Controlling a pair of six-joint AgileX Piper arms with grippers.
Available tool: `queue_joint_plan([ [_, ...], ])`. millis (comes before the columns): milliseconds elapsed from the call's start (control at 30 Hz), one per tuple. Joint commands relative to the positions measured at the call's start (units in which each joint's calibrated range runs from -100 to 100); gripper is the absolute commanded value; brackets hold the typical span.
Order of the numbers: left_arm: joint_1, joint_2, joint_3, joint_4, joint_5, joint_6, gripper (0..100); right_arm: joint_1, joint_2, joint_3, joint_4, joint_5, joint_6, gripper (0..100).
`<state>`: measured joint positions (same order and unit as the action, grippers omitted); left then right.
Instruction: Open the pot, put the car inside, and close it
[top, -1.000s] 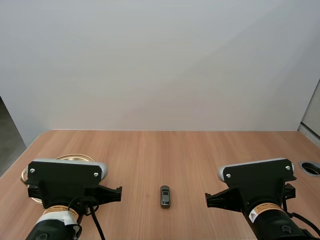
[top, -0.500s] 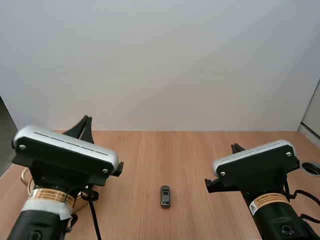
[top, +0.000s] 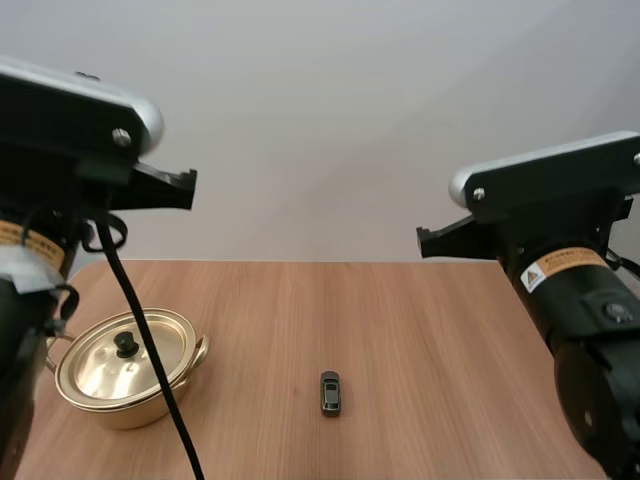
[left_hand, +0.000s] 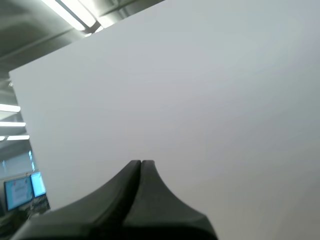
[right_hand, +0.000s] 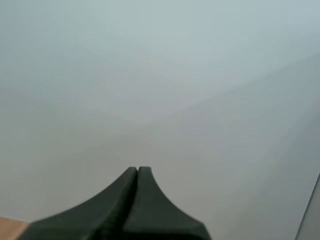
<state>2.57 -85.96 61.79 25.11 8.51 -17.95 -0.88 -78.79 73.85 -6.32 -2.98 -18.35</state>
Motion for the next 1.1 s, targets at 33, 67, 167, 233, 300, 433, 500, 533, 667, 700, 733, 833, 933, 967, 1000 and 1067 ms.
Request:
queue_joint_plan([
  [33, 2.11, 1.73, -12.19, 3.44, 88.76, -1.44, 0, 0.01, 22.06, -22.18, 31.32, 91.38, -22.31, 0],
  [67, 2.74, 1.73, -11.52, 2.88, 90.23, -1.33, 0, 0.01, 23.2, -22.66, 33.96, 93.42, -23.02, 0],
  [167, 4.21, 1.73, -8.46, 0.86, 91.49, 0.9, 0, 0.01, 24.93, -22.66, 39.69, 94.13, -23.81, 0],
  [233, 4.69, 1.73, -6.08, -1.96, 91.49, 2.82, 0, 0.01, 25.23, -22.66, 40.54, 93.15, -24.2, 0],
  [300, 4.76, 1.97, -3.6, -5.97, 91.49, 5.5, 0, 0.01, 25.23, -22.66, 40.61, 92.74, -25.47, 0],
  [433, 5.48, 4.05, 1.25, -8.91, 91.49, 6.94, 0, 0.01, 25.35, -22.66, 40.3, 94.18, -27.98, 0],
  [500, 5.89, 6.06, 3.1, -9.63, 91.49, 6.94, 0, 0.01, 25.35, -22.66, 39.6, 95.17, -27.98, 0],
  [533, 5.97, 7.08, 3.61, -10.33, 91.49, 6.94, 0, 0.01, 25.83, -22.66, 39.0, 95.62, -27.98, 0],
  [667, 5.97, 13.15, 2.48, -11.45, 91.49, 6.71, 0, 0.01, 28.17, -22.66, 36.48, 101.36, -29.77, 14],
  [700, 5.97, 14.53, 1.71, -11.45, 91.49, 6.01, 0, 0.01, 28.99, -22.66, 36.05, 102.83, -30.08, 28],
  [733, 5.97, 15.52, 0.98, -11.34, 91.49, 5.29, 0, 0.01, 29.61, -22.66, 36.05, 102.98, -30.58, 47],
  [833, 5.97, 17.76, -2.67, -9.31, 91.49, 0.88, 0, 0.01, 30.06, -22.66, 36.81, 102.98, -34.35, 100],
  [933, 5.97, 18.04, -5.62, -3.37, 87.99, -1.34, 0, 0.01, 29.94, -22.66, 38.14, 102.98, -36.5, 100],
  [967, 5.97, 18.04, -6.41, -1.32, 87.76, -1.34, 0, 0.01, 29.94, -22.66, 39.0, 102.98, -36.5, 100],
  [1000, 5.97, 18.2, -6.92, 0.48, 87.37, -1.34, 0, 0.01, 29.94, -22.66, 40.08, 102.98, -36.5, 100],
  [1067, 5.97, 18.77, -7.12, 3.53, 87.54, -1.34, 5, 0.01, 30.06, -22.66, 42.51, 102.98, -36.5, 100],
])
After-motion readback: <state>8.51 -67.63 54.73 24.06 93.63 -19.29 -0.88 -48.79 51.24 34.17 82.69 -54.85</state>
